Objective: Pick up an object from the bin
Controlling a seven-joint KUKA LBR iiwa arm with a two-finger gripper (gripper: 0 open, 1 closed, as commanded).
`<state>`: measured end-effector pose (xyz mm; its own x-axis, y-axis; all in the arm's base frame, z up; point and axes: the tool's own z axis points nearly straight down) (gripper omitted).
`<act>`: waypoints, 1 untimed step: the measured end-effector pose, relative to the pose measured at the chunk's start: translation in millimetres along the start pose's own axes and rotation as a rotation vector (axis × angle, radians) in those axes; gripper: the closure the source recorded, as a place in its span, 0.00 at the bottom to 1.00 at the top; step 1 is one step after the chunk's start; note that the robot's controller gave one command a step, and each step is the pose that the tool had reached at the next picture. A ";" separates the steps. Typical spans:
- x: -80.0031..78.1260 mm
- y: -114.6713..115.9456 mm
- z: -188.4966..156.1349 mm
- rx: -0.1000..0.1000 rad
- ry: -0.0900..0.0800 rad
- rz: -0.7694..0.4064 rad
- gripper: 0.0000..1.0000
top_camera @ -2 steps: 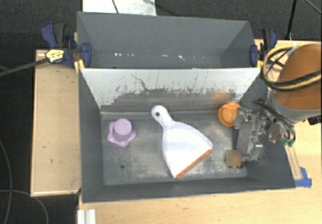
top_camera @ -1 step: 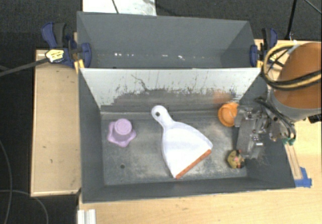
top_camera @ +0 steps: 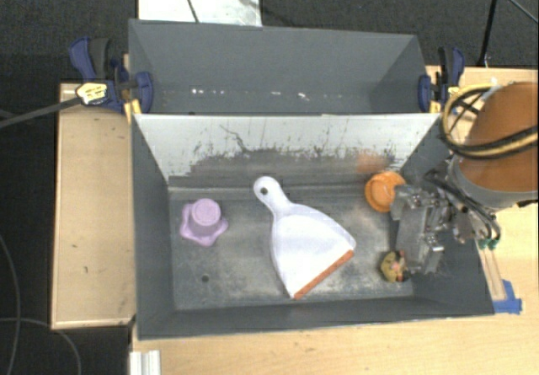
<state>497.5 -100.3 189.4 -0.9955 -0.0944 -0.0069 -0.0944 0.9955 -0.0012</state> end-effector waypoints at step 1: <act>4.7 -1.2 28.4 -0.001 0.005 -0.294 0.00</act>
Offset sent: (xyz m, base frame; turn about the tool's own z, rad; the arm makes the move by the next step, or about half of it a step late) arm 0.0030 0.0141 -0.0930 -0.6037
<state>493.1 -102.0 161.0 -0.9255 -0.3787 -0.0020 -0.3787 0.9255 -0.0011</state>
